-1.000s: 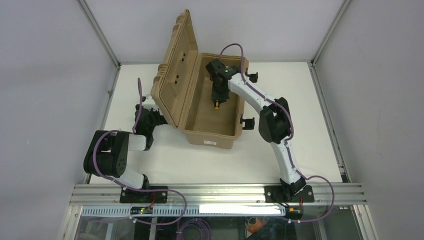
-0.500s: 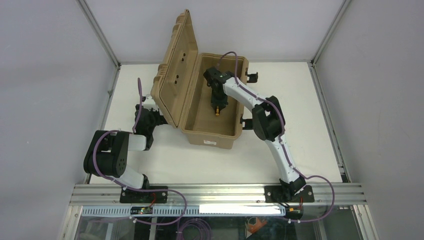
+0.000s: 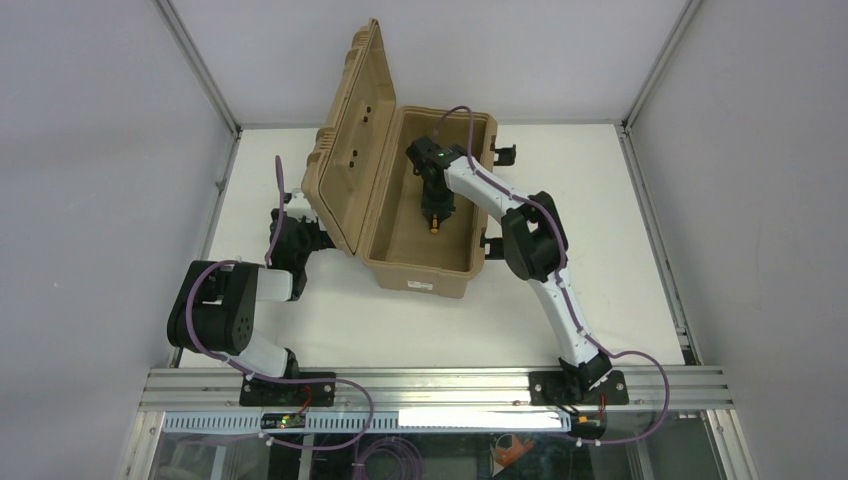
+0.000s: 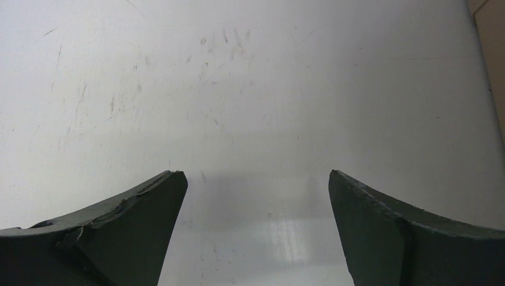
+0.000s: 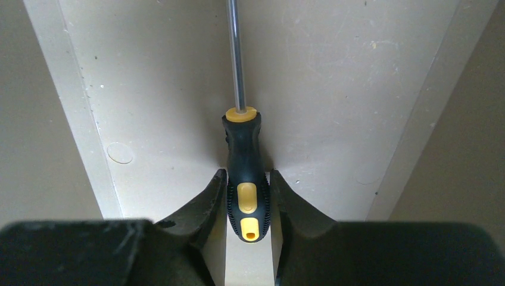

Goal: Put the screwdriver in the bin
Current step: Place the screwdriver in the bin.

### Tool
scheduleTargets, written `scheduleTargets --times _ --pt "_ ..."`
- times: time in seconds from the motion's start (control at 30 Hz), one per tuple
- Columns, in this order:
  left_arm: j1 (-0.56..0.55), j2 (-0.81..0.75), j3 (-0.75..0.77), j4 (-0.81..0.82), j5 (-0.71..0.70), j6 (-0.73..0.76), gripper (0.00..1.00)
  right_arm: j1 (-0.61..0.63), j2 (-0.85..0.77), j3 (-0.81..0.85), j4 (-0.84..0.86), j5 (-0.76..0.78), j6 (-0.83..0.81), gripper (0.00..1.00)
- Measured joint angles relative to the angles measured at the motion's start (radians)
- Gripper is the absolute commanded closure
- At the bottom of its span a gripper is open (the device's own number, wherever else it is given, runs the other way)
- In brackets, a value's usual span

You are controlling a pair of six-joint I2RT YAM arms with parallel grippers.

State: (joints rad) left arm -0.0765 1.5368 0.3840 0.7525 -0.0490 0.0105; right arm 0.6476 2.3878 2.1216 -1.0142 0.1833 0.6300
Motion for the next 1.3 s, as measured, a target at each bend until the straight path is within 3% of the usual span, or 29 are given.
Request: scheduleTargets --times 0.4,0.63,0.93,1.3 --pt "0.000 0.000 0.000 0.000 0.000 0.000 0.01 -0.009 0.000 0.000 0.000 -0.008 -0.004 0.53" --pt "0.000 0.000 0.000 0.000 0.000 0.000 0.01 -0.018 0.000 0.041 -0.024 -0.010 -0.010 0.52" --pt "0.000 0.000 0.000 0.000 0.000 0.000 0.01 -0.034 -0.014 0.216 -0.090 -0.013 -0.055 0.46" --pt "0.000 0.000 0.000 0.000 0.000 0.000 0.01 -0.067 -0.191 0.411 -0.096 -0.034 -0.201 0.35"
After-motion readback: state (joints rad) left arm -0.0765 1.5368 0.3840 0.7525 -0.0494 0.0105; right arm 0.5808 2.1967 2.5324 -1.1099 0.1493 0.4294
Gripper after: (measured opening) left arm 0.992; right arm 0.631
